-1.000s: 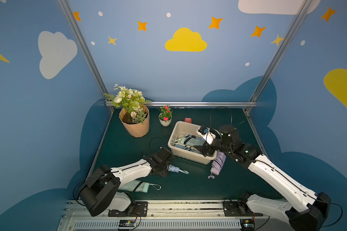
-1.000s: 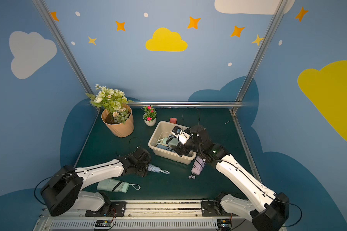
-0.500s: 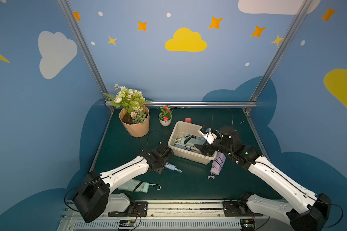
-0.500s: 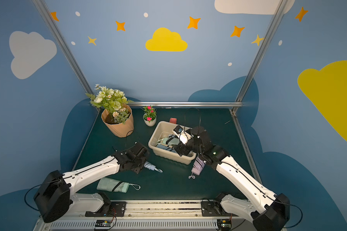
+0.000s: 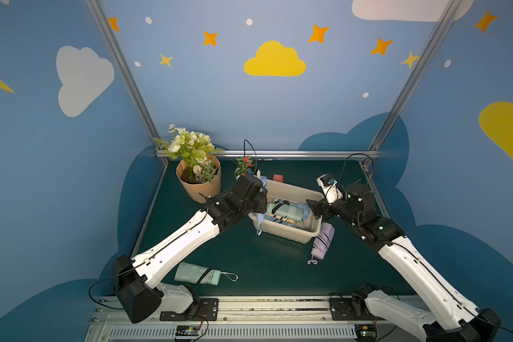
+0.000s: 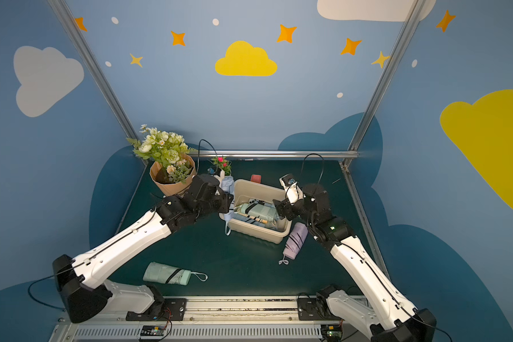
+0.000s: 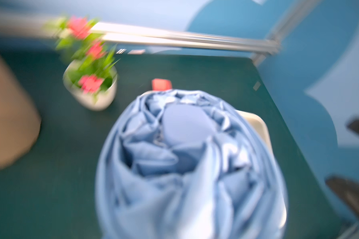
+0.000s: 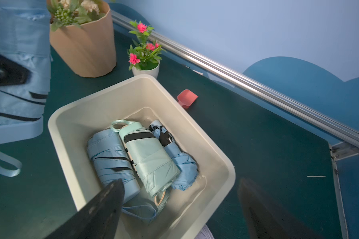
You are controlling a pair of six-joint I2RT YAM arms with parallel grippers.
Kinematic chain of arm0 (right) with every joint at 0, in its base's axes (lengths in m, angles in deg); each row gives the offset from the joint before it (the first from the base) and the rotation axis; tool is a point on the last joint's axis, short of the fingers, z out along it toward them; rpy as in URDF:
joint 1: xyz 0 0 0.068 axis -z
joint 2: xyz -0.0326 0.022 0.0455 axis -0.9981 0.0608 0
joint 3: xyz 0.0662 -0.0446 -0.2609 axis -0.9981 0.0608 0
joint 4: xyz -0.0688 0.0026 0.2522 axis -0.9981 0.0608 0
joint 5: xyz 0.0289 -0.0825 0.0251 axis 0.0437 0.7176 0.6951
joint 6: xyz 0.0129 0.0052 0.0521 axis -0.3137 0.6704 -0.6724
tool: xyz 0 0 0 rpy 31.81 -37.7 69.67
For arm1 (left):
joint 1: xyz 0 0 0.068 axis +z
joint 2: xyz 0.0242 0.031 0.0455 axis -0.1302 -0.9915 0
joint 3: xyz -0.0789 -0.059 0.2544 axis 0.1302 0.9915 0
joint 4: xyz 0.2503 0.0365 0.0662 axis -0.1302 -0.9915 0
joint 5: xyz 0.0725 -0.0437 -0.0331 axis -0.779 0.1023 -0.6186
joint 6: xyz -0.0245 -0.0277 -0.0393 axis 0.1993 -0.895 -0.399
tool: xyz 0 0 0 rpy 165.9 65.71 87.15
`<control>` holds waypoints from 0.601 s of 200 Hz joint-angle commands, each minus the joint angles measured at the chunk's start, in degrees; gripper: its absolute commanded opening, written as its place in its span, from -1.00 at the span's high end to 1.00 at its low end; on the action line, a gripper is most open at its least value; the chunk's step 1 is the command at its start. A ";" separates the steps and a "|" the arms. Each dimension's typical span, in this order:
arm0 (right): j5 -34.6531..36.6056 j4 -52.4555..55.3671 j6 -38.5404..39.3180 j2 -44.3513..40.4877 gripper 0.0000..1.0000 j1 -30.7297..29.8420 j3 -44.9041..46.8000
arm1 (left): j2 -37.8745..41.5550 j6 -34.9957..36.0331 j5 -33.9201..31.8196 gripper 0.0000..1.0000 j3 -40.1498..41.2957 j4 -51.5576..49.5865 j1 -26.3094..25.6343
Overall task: Put the umbrella into the storage box
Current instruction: Pick up the umbrella from the center of the board, then place the umbrella in the storage box.
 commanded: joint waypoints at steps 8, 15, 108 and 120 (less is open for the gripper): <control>-0.34 2.56 -1.14 -3.44 -0.84 2.94 -0.30 | -7.94 35.57 10.51 0.95 -10.78 -5.06 -0.19; -0.09 3.26 -1.03 -4.31 -0.84 3.29 -0.45 | -10.53 40.47 11.33 0.95 -14.43 -7.83 -0.15; 4.71 10.11 -1.58 -14.65 -0.81 3.94 0.73 | -31.56 79.77 -3.02 0.87 -28.49 -17.50 -4.57; 4.66 10.39 -1.60 -14.46 -0.81 3.94 0.55 | -33.38 80.65 -5.13 0.83 -28.80 -16.46 -4.89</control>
